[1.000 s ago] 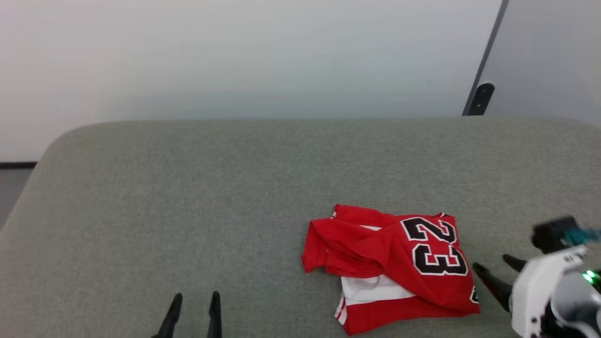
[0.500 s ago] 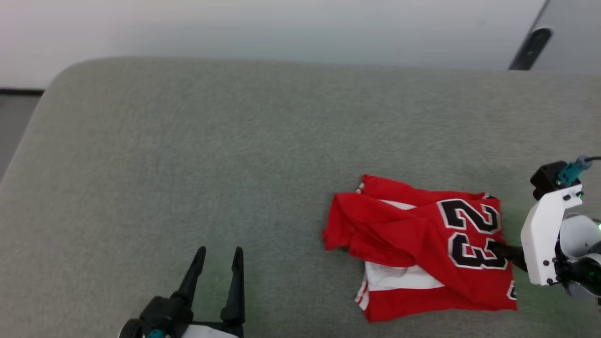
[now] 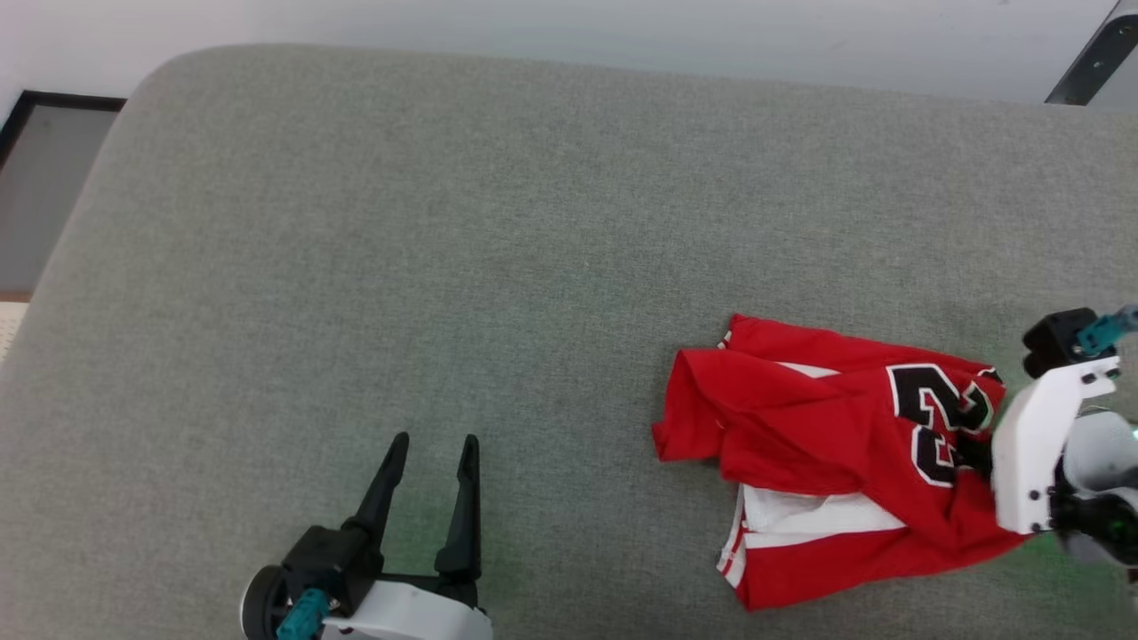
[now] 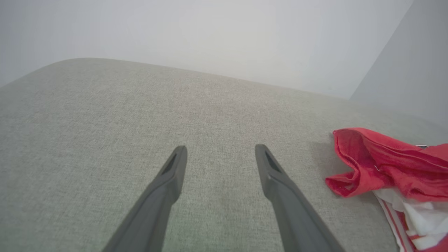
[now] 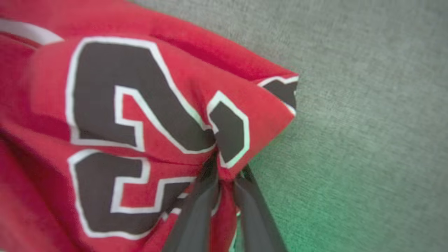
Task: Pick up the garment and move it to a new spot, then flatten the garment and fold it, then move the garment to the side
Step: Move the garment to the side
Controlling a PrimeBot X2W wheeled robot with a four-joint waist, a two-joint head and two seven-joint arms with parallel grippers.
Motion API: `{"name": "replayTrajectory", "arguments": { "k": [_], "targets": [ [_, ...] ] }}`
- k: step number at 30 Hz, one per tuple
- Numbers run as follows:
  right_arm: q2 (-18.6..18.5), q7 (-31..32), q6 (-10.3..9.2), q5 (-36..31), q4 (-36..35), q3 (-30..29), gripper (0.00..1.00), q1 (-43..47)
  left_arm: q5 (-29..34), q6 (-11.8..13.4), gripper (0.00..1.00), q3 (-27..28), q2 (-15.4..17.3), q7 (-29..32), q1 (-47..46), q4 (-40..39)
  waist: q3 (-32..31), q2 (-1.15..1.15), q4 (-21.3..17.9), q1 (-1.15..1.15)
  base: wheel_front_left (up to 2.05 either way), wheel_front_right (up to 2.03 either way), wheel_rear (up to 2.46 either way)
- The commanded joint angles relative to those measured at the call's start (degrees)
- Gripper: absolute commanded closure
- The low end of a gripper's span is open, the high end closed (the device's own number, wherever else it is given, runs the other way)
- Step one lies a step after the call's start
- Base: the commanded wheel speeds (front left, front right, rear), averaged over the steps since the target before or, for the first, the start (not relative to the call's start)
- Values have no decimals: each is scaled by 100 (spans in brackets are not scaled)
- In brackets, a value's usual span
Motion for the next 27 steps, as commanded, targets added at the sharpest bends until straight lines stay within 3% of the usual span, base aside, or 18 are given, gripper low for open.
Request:
{"name": "replayTrajectory", "arguments": {
  "k": [1,6,12,21,27],
  "targets": [
    [260,-148,3,80,158,175,100,210,12,-32,0,26,-6,-23,-55,19,-66,0,-80,0,0,0,0],
    [207,-656,3,285,236,156,100,212,100,-174,0,9,1,-13,-116,103,-221,0,-371,0,0,0,0],
    [-148,-1215,-2,550,354,-218,100,9,236,-345,0,-107,14,-13,-356,147,-262,0,-806,0,0,0,0],
    [-1081,-1611,-2,606,687,-985,100,-280,467,-366,0,24,125,-12,-808,-126,105,0,-1371,0,0,0,0],
    [-1333,-1812,-1,336,1127,-1321,100,-878,586,-359,0,65,210,-12,-1003,-362,499,0,-1559,0,0,0,0]
  ]
}}
